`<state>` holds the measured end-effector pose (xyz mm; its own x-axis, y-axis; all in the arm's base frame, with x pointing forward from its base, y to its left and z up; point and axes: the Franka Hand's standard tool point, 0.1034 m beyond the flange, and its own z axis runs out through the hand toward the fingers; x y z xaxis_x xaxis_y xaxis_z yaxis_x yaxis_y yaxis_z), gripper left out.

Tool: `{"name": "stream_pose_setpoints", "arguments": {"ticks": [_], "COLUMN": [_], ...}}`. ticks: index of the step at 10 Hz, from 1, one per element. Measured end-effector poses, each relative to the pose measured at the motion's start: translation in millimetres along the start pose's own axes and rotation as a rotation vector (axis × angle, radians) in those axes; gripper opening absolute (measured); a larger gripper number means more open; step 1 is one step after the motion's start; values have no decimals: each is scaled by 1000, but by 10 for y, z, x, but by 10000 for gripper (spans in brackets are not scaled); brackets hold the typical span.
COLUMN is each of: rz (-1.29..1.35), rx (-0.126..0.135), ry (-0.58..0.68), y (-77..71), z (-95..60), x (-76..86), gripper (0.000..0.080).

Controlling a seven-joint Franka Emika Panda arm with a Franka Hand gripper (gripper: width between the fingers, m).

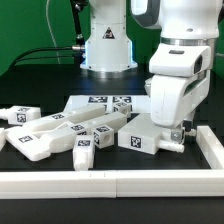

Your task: Assemble chair

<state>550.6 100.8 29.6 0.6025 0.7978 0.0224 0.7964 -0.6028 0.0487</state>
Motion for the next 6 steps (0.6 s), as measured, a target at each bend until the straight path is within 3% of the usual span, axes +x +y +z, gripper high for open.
{"name": "stream_pose_setpoints", "arguments": {"ticks": [1, 3, 6], "rz": [101, 281, 287], "rx": [3, 41, 45], "ry": [-11, -34, -35], "y": [6, -1, -6], "z": [-21, -22, -9], "x": [-23, -70, -78], "gripper": [363, 364, 364]}}
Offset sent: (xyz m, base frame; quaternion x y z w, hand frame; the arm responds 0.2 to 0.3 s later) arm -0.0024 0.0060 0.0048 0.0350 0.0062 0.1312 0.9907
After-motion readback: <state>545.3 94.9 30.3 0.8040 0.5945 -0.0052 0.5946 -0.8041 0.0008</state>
